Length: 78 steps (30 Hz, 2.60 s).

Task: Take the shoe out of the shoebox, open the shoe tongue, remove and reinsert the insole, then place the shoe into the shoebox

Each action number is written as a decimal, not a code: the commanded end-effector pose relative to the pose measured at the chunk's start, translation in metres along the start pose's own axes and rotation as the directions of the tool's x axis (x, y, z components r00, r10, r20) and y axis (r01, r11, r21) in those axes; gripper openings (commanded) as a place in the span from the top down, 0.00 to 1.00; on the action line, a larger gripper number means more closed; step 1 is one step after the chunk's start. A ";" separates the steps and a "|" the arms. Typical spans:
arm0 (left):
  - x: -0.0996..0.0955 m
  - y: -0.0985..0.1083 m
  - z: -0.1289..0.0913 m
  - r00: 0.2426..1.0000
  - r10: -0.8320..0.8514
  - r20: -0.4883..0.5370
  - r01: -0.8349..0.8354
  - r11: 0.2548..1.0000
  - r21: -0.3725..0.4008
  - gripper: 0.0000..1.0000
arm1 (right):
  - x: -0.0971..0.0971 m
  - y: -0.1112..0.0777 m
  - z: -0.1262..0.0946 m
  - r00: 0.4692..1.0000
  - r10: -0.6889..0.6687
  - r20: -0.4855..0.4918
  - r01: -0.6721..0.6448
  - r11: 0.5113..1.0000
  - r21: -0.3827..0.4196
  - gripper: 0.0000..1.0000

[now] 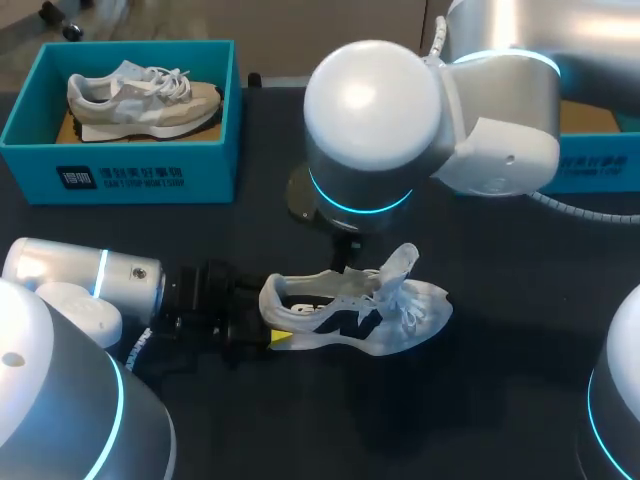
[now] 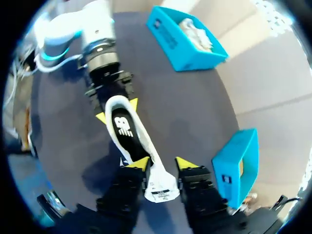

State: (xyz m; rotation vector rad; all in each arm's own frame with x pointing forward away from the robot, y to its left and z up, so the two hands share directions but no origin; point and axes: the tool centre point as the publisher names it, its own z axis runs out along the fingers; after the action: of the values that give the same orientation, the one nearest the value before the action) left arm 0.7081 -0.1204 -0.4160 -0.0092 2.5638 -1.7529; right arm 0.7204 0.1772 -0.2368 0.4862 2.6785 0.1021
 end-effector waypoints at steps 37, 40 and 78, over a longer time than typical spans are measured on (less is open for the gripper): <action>0.000 0.000 0.001 1.000 0.000 -0.002 0.000 1.000 -0.004 1.00 | 0.024 0.006 0.048 0.694 -0.684 -0.225 0.664 0.729 -0.167 1.00; 0.000 0.000 0.001 1.000 0.000 -0.002 0.000 1.000 -0.004 1.00 | 0.027 0.011 0.057 0.720 -0.657 -0.224 0.629 0.754 -0.189 1.00; 0.000 0.000 0.001 1.000 0.000 -0.002 0.000 1.000 -0.004 1.00 | 0.062 0.024 0.110 0.787 -0.496 -0.366 0.463 0.868 -0.180 1.00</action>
State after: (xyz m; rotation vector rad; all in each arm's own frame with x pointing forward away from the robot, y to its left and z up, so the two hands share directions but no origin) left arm 0.7081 -0.1204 -0.4159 -0.0091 2.5637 -1.7530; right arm 0.7218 0.2130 -0.3425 -0.3081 3.0838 0.1975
